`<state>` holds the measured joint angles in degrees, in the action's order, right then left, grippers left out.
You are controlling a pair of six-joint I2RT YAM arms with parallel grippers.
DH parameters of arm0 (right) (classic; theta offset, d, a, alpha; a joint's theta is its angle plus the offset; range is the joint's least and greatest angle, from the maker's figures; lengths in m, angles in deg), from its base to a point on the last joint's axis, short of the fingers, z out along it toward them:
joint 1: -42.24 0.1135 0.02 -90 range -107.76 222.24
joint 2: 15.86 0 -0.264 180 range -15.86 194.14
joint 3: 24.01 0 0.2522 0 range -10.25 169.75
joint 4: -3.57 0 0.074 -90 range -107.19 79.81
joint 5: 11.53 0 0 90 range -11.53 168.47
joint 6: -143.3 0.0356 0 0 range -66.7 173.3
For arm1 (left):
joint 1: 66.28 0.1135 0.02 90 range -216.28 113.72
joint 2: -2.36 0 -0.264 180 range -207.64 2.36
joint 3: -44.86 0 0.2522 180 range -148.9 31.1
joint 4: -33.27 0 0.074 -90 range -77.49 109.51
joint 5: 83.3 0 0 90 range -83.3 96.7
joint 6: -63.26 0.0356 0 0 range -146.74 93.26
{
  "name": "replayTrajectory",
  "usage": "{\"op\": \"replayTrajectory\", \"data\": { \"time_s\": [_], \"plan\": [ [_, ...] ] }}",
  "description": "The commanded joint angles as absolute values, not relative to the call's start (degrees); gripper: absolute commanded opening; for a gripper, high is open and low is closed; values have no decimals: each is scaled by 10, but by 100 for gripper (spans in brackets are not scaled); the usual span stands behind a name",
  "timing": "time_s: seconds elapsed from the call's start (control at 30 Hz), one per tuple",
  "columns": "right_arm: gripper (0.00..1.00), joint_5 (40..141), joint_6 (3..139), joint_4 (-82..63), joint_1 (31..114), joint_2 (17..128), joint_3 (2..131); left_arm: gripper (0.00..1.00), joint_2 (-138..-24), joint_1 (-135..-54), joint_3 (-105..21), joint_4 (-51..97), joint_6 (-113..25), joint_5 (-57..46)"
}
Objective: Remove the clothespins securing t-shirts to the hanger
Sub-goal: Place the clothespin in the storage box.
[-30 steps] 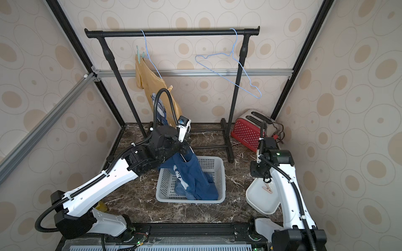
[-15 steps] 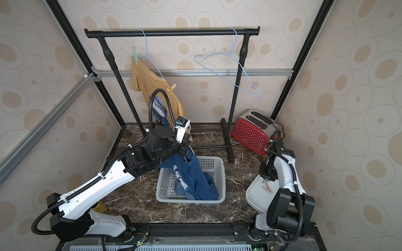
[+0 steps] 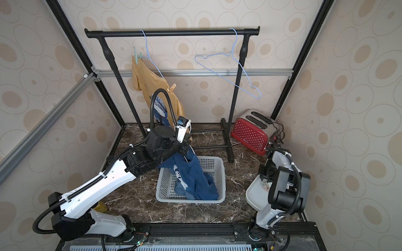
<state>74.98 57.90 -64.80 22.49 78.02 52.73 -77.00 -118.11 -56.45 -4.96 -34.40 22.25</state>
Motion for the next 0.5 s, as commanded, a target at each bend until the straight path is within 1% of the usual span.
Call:
{"op": "replayTrajectory", "data": {
  "time_s": [0.0,0.07,0.23,0.37,0.47],
  "plan": [
    [33,760,575,-653,222,789,529,0,-775,-1184,-593,-38,-341,229],
    [35,760,574,-656,222,790,534,0,-777,-1184,-595,-40,-343,229],
    [48,757,575,-658,222,763,539,0,-779,-1184,-596,-43,-346,227],
    [55,761,579,-660,222,728,536,0,-777,-1184,-600,-48,-347,230],
    [60,769,586,-663,222,680,535,0,-773,-1184,-601,-50,-348,234]
  ]
}}
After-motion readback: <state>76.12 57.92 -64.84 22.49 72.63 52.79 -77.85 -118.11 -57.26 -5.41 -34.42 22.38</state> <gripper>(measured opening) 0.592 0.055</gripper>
